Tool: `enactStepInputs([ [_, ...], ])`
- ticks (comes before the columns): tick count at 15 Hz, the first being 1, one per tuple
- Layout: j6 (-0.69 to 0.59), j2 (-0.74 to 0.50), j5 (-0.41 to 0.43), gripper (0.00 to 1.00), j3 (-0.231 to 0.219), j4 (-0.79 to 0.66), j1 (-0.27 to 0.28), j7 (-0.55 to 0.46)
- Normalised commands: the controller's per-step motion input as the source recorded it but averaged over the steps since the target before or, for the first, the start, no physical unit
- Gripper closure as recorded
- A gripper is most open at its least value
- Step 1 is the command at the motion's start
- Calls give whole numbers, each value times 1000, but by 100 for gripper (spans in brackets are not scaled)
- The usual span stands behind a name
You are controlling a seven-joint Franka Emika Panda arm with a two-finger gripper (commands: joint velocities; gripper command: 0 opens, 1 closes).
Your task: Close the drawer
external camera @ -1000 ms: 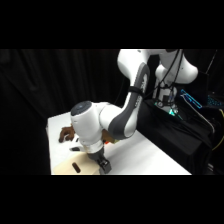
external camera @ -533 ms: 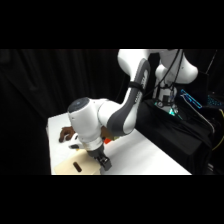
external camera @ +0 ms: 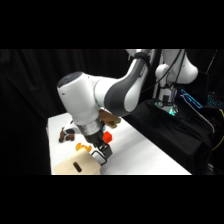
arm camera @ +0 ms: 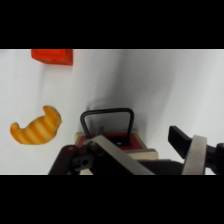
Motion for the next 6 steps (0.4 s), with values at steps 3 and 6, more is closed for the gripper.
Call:
enactStepInputs([
  [3, -280, -325, 9, 0, -87, -82, 71, 121],
  [6, -183, -324, -29, 0, -95, -87, 82, 137],
])
